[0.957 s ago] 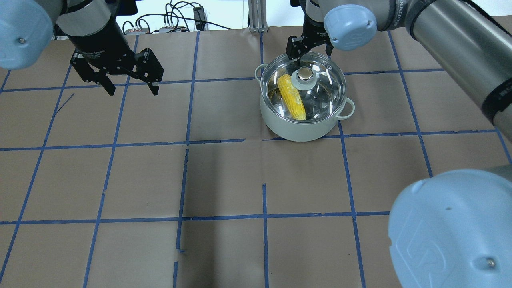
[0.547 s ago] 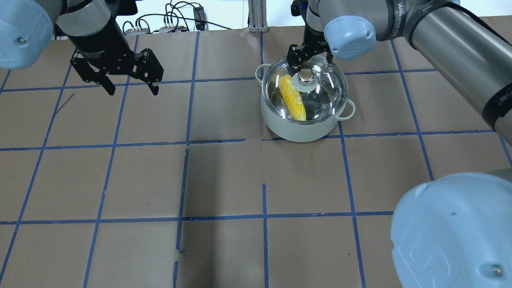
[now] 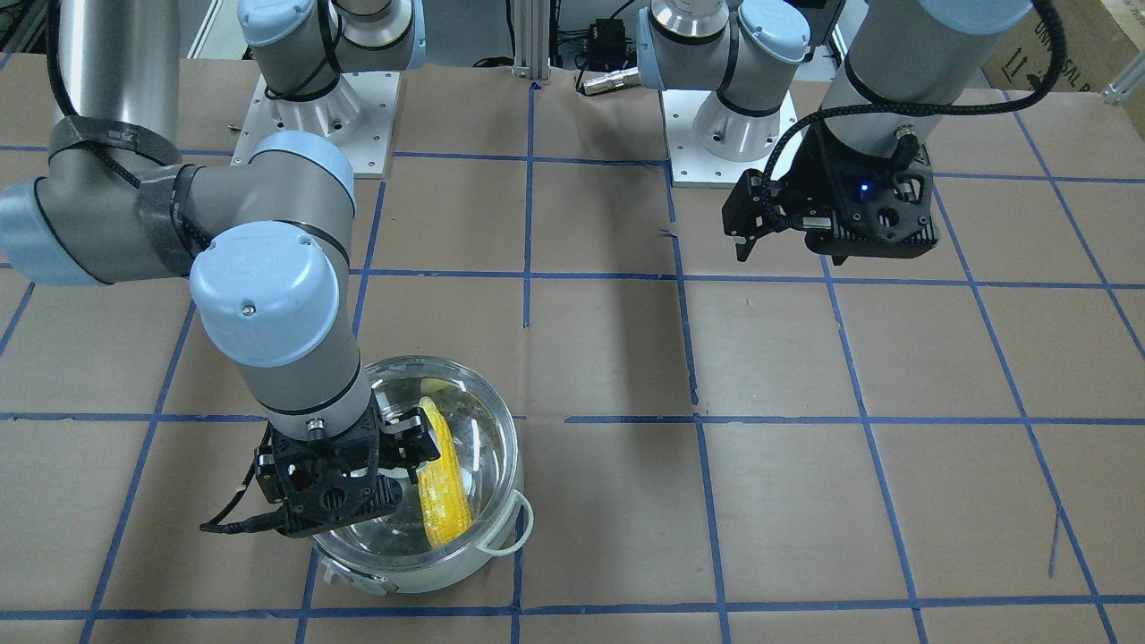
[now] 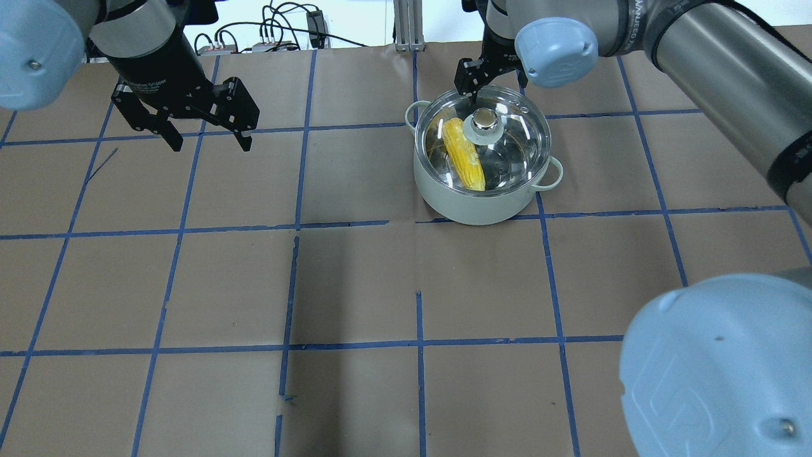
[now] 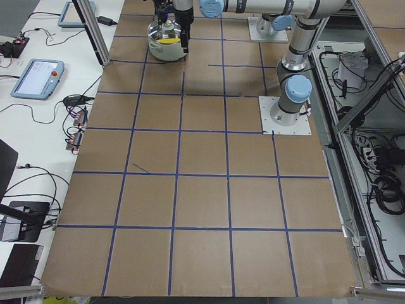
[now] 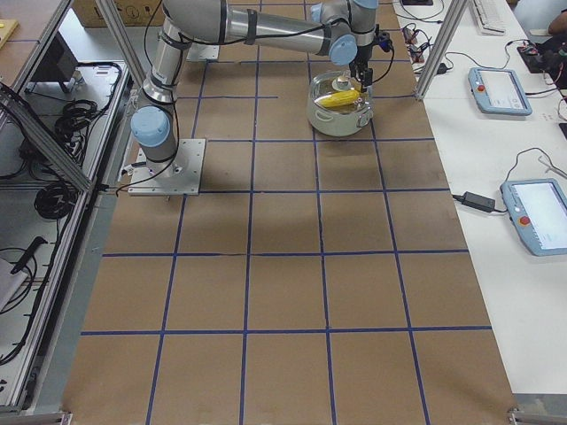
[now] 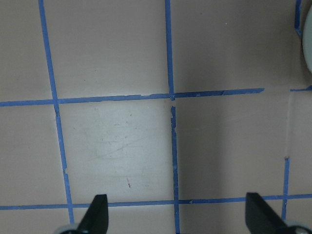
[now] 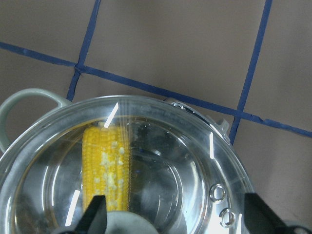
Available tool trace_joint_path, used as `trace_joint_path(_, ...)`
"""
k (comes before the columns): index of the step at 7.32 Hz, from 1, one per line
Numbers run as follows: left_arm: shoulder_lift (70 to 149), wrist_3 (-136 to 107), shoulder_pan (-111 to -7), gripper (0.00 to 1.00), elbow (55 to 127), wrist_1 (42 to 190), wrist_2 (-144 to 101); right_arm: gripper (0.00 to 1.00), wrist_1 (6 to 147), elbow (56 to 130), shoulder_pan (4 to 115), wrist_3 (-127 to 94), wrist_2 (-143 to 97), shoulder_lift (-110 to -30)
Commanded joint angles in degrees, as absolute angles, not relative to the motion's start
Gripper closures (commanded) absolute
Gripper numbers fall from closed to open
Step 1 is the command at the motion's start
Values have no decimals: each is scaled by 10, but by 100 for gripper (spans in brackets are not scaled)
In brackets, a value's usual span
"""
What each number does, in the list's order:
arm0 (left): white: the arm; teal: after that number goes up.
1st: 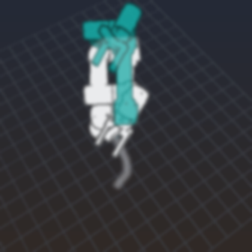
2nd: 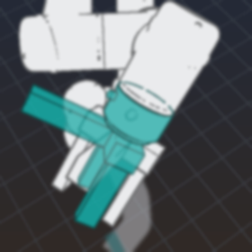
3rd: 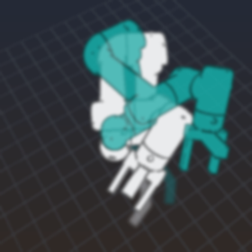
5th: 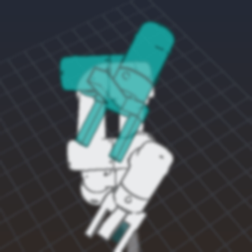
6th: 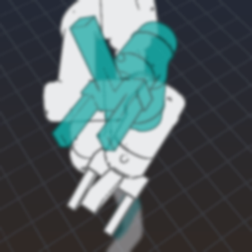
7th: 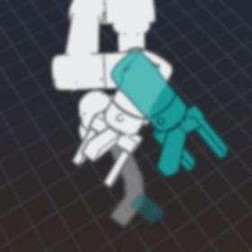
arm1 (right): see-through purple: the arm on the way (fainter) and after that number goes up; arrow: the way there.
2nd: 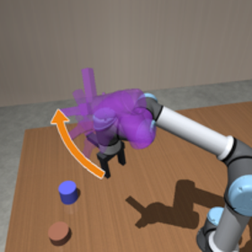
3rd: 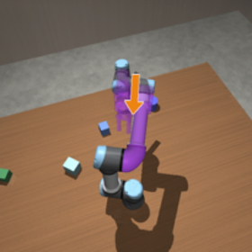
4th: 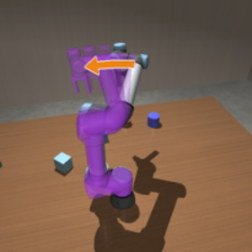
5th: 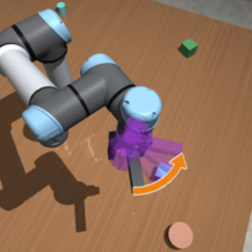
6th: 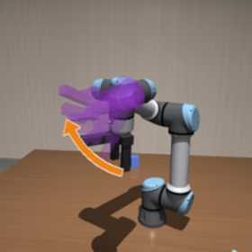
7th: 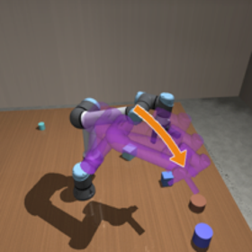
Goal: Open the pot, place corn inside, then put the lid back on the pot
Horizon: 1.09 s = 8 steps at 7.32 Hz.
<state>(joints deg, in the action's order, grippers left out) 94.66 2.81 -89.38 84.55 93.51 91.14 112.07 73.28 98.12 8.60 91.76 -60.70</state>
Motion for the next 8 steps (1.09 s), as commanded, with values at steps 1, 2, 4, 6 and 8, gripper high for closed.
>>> trace_joint_path(1,947,29,-894,0,846,935,911,1,1071,696,981,82,918,-612)
trace_joint_path(2,947,28,-894,0,846,935,911,1,1044,711,971,89,922,-647)
trace_joint_path(4,947,29,-894,0,846,935,911,0,1009,784,934,92,922,-740)
trace_joint_path(6,947,29,-894,0,846,935,911,0,1016,874,898,96,919,-828)
trace_joint_path(8,947,30,-894,0,846,935,911,0,1019,897,896,83,917,-843)
